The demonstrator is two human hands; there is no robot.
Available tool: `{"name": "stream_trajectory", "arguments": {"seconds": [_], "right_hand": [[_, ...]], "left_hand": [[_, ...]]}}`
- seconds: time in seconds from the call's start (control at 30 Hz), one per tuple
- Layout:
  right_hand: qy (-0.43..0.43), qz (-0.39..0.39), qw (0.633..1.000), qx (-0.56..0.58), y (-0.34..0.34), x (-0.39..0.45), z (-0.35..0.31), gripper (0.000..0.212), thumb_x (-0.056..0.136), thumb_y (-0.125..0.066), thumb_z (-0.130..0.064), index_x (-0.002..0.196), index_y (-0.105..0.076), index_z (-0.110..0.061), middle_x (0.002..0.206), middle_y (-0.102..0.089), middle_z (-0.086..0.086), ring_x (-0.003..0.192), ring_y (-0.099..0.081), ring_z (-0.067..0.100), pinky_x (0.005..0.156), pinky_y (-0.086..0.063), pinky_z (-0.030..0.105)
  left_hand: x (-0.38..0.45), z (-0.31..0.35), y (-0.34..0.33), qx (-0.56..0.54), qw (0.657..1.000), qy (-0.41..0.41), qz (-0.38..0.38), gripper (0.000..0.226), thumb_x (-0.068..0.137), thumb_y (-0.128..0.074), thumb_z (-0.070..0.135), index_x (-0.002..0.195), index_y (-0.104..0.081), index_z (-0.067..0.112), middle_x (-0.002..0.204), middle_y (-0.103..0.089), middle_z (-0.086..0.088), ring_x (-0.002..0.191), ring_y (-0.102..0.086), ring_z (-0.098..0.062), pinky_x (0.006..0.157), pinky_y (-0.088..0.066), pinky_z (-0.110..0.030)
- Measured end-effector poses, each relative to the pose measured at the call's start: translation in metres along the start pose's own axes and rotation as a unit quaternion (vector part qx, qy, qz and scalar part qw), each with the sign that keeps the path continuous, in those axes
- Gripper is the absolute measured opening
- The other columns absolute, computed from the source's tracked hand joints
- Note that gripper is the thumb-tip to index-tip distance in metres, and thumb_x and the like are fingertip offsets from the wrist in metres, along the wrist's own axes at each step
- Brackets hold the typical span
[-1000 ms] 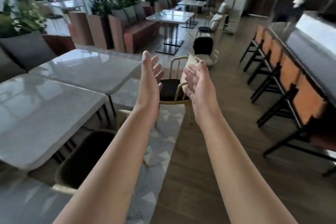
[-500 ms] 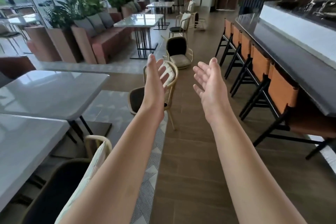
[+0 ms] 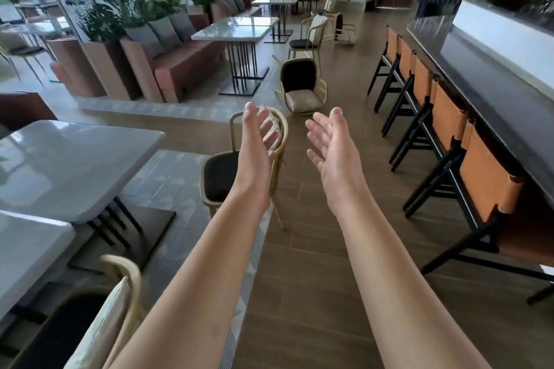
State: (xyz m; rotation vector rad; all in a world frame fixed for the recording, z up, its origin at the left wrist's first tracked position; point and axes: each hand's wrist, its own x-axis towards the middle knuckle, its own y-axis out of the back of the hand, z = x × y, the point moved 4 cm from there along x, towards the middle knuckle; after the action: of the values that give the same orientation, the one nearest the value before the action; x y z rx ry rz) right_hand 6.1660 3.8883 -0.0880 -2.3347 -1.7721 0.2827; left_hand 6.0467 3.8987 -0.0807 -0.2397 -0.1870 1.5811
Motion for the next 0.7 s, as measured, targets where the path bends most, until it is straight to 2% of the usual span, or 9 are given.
{"name": "stream_trajectory", "arguments": {"seconds": [0.17,0.33,0.5,0.7], "right_hand": [[0.006,0.016,1.000,-0.020,0.010,0.076,0.009,0.059,0.105,-0.029,-0.054,0.147,-0.049,-0.018,0.142,-0.058,-0.003,0.133,-0.050,0.010,0.115,-0.037,0.038],[0.011,0.036,0.998,-0.048,0.006,0.162,0.018,0.058,0.104,-0.030,-0.054,0.146,-0.050,-0.020,0.143,-0.057,-0.004,0.133,-0.050,0.010,0.116,-0.037,0.040],[0.036,0.078,0.994,-0.065,0.000,0.244,0.002,0.057,0.105,-0.031,-0.053,0.145,-0.051,-0.019,0.142,-0.058,-0.004,0.132,-0.051,0.010,0.116,-0.038,0.041],[0.052,0.123,0.989,-0.064,0.003,0.321,-0.023,0.056,0.105,-0.030,-0.051,0.146,-0.051,-0.018,0.142,-0.058,-0.003,0.132,-0.051,0.011,0.115,-0.039,0.040]], "left_hand": [[0.078,-0.018,-0.021,-0.003,1.000,0.006,-0.012,0.061,0.104,-0.024,0.060,0.148,-0.048,0.025,0.151,-0.050,0.000,0.135,-0.049,-0.014,0.116,-0.033,-0.037],[0.172,-0.033,-0.032,-0.021,1.000,-0.005,-0.005,0.062,0.096,-0.033,0.069,0.139,-0.058,0.033,0.137,-0.061,0.008,0.119,-0.060,-0.006,0.116,-0.036,-0.046],[0.266,-0.025,-0.063,-0.029,0.997,0.011,-0.075,0.062,0.102,-0.025,0.064,0.148,-0.048,0.029,0.149,-0.050,0.004,0.127,-0.053,-0.010,0.118,-0.030,-0.043],[0.347,-0.017,-0.102,-0.040,0.990,0.014,-0.133,0.062,0.103,-0.026,0.063,0.148,-0.048,0.027,0.149,-0.051,0.002,0.130,-0.053,-0.009,0.118,-0.032,-0.040]]}}
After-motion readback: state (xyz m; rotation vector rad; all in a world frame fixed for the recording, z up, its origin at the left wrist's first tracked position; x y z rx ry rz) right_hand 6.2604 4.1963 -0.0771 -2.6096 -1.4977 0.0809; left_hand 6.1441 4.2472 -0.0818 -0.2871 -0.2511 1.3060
